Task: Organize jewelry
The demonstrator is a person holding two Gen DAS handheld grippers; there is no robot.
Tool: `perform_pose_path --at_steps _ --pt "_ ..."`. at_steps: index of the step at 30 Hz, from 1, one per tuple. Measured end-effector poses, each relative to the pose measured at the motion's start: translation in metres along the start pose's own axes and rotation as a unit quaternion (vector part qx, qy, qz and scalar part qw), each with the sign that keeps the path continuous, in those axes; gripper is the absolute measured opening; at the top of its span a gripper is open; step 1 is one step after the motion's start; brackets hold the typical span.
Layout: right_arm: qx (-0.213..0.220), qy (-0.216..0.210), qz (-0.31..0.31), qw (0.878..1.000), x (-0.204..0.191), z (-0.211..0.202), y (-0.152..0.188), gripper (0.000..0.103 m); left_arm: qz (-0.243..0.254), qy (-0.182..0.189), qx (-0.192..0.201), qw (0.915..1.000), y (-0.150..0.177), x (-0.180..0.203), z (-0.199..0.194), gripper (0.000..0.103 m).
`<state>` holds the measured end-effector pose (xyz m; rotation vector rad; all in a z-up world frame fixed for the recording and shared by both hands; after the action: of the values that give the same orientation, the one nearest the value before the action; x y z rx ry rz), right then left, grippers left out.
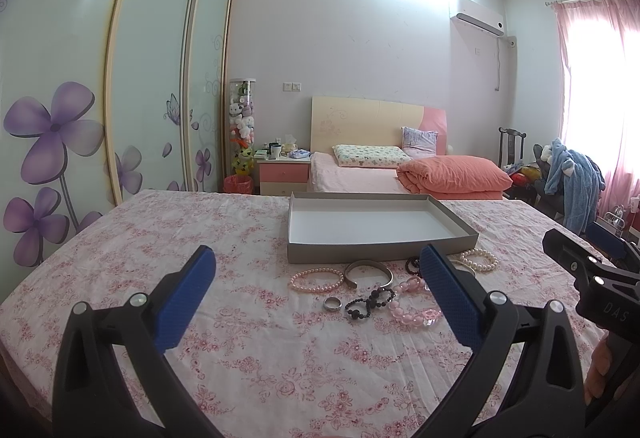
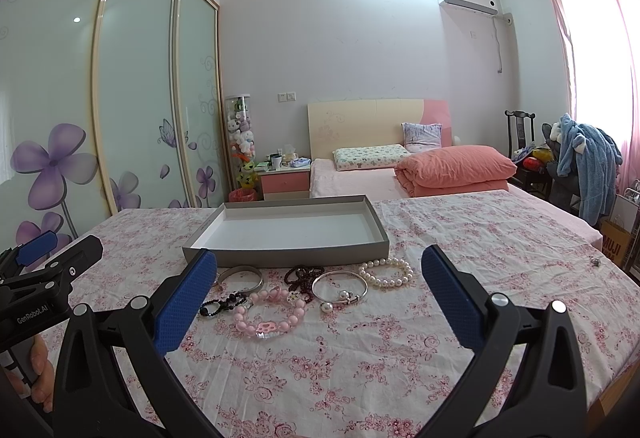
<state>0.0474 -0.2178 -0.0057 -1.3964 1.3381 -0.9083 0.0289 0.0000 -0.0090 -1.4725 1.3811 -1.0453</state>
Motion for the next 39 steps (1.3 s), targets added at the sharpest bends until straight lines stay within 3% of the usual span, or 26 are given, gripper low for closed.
perform_pose_path --at_steps 29,34,39 --pt "-0.004 0.001 0.001 1.0 0.001 0.001 0.001 0.101 0.0 -0.002 -0.005 1.0 0.001 -0.001 0.001 0.099" --pt "-0.017 0.005 0.0 1.0 0.006 0.011 0.005 0.101 0.001 -0.01 -0.027 0.9996 0.005 -0.007 0.016 0.099" --pt "-0.072 0.022 0.018 0.997 0.03 0.043 0.009 0.101 -0.006 -0.005 -0.086 0.9963 0.011 -0.017 0.045 0.099"
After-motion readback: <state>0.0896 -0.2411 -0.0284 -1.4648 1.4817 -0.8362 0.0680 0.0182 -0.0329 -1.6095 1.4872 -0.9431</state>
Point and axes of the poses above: each gripper's, at about its wrist camera, not at the fingertips, and z roughly the way its jaws point, x to its right, y to its underside, the point moved 3 cm from there along z, roughly the way its jaws point, and after that the axes turned 2 degrees about -y, right-handed, at the moved point
